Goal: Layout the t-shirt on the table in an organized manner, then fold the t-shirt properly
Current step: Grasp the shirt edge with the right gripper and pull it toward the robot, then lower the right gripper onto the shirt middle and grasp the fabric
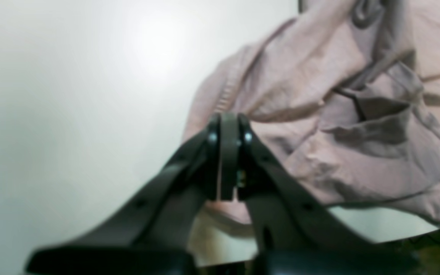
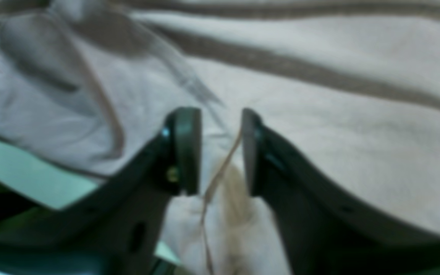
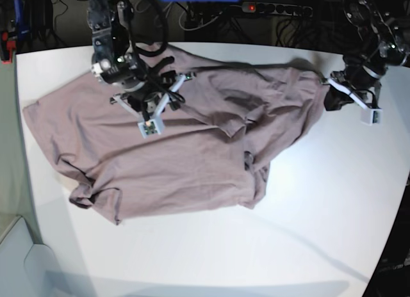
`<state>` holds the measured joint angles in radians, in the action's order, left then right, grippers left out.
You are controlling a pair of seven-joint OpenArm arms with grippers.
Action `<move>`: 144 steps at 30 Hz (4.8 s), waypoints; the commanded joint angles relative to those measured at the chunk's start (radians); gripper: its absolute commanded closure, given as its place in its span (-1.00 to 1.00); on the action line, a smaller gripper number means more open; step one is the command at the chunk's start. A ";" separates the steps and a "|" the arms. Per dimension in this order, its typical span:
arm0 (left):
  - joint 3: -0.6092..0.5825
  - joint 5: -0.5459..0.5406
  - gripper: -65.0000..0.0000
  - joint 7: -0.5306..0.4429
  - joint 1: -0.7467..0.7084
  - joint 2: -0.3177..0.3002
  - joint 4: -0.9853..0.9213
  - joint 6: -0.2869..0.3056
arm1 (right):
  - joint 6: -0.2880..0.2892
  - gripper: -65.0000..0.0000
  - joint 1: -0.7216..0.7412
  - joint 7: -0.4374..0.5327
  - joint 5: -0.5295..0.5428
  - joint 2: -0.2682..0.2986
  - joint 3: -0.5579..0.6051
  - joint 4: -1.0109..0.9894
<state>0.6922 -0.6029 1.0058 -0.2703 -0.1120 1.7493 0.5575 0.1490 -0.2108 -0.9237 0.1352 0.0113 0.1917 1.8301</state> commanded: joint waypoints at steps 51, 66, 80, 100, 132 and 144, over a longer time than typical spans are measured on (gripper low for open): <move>0.005 -0.009 0.63 -0.021 0.038 -0.028 0.004 0.005 | -0.006 1.00 -0.229 0.050 0.004 0.105 0.486 0.205; -0.004 -0.015 0.63 -0.021 0.087 -0.021 -0.048 0.003 | -0.007 1.00 -0.266 0.163 0.002 0.289 0.524 0.198; -0.006 -0.016 0.02 -0.020 0.087 -0.021 -0.047 0.003 | -0.009 0.34 -0.278 0.044 0.002 0.306 0.518 0.190; -0.006 -0.016 -0.44 -0.020 0.092 -0.019 -0.047 0.003 | -0.012 0.84 -0.272 0.282 -0.001 0.362 0.516 0.202; -0.035 -0.016 -0.44 -0.020 0.102 -0.016 -0.047 0.003 | -0.010 0.84 -0.103 0.338 -0.001 0.269 0.487 0.194; -0.035 -0.015 -0.44 -0.020 0.101 -0.005 -0.042 0.003 | -0.012 0.84 -0.002 0.315 -0.001 0.230 0.481 0.148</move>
<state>0.6544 -0.5964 1.0054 -0.1745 -0.1074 1.6894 0.5571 0.1314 -0.2192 -0.6373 0.1295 0.2455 0.6743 1.9610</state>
